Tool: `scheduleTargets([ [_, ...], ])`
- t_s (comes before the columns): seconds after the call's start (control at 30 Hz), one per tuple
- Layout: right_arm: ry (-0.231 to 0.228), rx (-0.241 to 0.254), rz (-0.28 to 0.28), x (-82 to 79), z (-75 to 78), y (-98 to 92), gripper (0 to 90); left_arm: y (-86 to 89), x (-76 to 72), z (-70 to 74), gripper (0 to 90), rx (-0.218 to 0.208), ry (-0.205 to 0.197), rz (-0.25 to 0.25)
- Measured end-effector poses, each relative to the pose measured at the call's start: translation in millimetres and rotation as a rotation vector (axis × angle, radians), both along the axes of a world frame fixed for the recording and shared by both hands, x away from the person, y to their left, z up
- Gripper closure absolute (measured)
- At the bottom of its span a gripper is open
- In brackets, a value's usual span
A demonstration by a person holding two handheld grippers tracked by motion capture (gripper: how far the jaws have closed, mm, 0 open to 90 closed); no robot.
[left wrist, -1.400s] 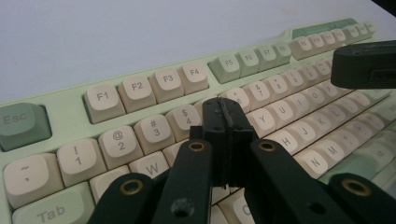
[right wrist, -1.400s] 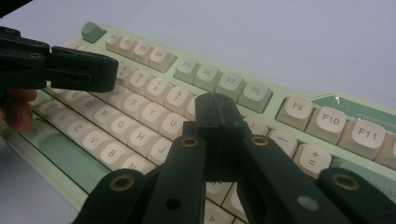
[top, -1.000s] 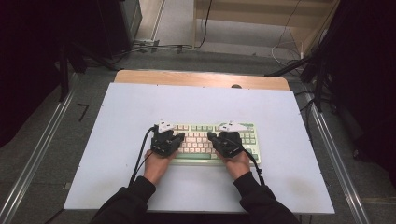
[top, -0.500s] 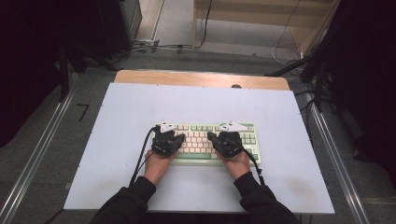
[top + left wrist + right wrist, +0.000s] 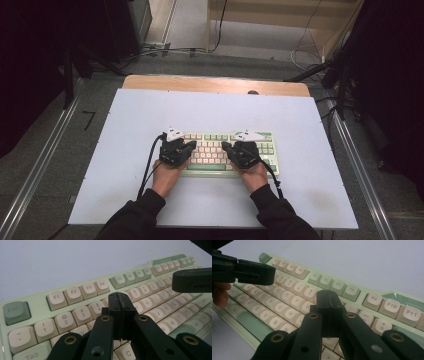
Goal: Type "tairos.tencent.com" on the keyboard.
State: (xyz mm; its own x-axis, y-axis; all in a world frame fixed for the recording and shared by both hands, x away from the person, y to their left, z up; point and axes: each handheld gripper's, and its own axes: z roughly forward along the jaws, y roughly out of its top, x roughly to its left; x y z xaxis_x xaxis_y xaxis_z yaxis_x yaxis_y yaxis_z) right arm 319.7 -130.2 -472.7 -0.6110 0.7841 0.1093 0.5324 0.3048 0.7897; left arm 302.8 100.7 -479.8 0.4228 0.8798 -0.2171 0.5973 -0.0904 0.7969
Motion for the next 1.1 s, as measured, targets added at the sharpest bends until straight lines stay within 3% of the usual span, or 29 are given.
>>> scheduleTargets([
  [0.37,-0.003,-0.002,0.005,-0.7,0.0,0.6,87.5,1.2,-4.8,4.4,90.0,-0.009,-0.021,0.004],
  [1.1,-0.003,-0.004,0.006,-1.5,0.1,1.2,87.5,10.1,-11.8,6.8,90.0,-0.020,-0.021,0.015],
])
